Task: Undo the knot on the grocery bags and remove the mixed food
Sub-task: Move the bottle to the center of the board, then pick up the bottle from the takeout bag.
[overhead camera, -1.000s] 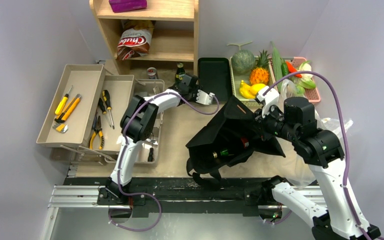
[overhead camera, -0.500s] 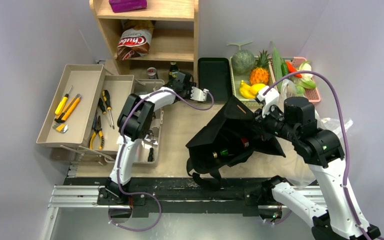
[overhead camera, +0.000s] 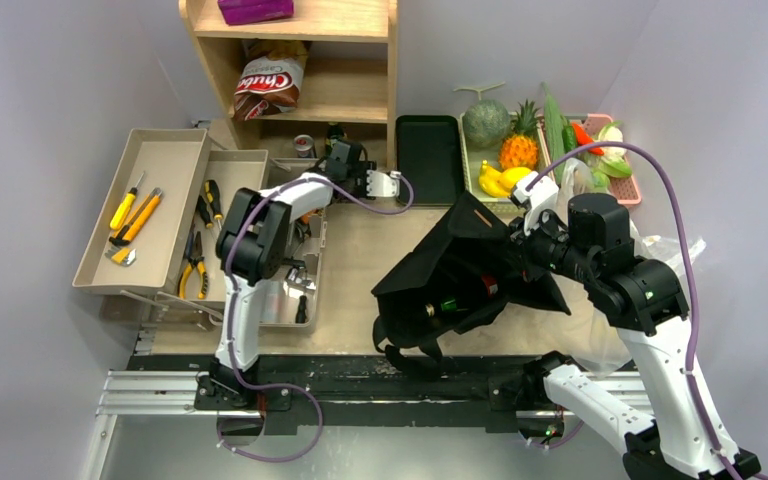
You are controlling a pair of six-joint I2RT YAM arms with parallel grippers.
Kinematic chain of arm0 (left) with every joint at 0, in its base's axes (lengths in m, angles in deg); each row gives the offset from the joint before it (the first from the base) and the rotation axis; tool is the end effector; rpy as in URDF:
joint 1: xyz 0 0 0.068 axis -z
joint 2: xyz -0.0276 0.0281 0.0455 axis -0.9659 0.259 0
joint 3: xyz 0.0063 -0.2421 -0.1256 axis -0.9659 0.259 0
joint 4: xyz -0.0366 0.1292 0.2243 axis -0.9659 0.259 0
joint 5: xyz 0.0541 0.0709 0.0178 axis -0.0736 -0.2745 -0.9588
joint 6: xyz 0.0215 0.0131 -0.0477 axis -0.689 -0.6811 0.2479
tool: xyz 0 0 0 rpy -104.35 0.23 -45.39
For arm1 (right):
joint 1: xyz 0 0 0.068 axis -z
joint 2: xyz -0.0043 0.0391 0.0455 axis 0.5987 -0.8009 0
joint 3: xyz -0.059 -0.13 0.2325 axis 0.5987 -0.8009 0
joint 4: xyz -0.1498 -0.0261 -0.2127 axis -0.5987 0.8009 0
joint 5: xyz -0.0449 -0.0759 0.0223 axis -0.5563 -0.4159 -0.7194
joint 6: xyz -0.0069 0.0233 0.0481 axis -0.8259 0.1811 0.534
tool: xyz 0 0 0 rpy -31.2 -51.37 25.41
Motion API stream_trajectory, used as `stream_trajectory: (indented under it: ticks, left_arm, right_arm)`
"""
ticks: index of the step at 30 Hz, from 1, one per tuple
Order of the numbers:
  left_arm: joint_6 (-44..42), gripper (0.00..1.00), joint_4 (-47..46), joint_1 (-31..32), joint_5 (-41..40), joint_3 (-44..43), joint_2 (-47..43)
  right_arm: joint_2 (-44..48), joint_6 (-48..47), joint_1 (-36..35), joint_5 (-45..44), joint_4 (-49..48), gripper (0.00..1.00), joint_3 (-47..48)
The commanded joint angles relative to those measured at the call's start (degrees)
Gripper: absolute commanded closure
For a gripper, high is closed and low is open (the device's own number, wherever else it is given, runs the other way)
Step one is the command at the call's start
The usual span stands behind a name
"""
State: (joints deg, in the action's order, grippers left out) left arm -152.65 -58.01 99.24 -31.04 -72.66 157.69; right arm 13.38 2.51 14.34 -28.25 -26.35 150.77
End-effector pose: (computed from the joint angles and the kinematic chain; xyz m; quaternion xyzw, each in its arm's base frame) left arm 0.4564 -0.2043 0.1469 0.6754 0.6229 0.1699 0.3563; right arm 0.1118 0.0539 0.4182 -0.2664 0.8363 0.1520 0.4544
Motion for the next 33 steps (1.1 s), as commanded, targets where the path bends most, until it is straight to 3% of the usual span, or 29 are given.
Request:
stream_trajectory:
  ticks: [1,7,15,19,23,28,33]
  left_arm:
    - [13.12,0.51,6.72,1.66,16.64,4.08,-15.35]
    - [23.78,0.48,7.17,6.22,30.23,13.54,-30.77]
    - [46.91,0.47,5.07,9.60,42.64,21.83,-53.91]
    - [41.14,0.48,3.94,16.23,43.52,28.90,-64.37]
    - [32.50,0.49,3.64,24.16,42.10,32.96,-67.75]
    - [19.19,0.59,5.11,34.49,41.40,31.82,-63.00]
    - [17.45,0.60,4.15,39.90,38.62,28.71,-54.70]
  right_arm:
    - [0.61,-1.26,0.46,0.54,-1.29,1.00,1.46]
    - [2.08,-1.30,0.46,1.67,-5.84,1.00,-1.80]
    - [5.04,-3.09,0.37,5.91,-14.53,1.00,-3.78]
    - [5.92,-4.04,0.38,9.46,-15.75,1.00,-5.00]
    - [7.54,-6.01,0.33,10.38,-15.39,1.00,-5.99]
    - [12.94,-9.32,0.33,10.15,-13.64,1.00,-9.24]
    - [15.35,-10.77,0.31,8.66,-9.40,1.00,-9.51]
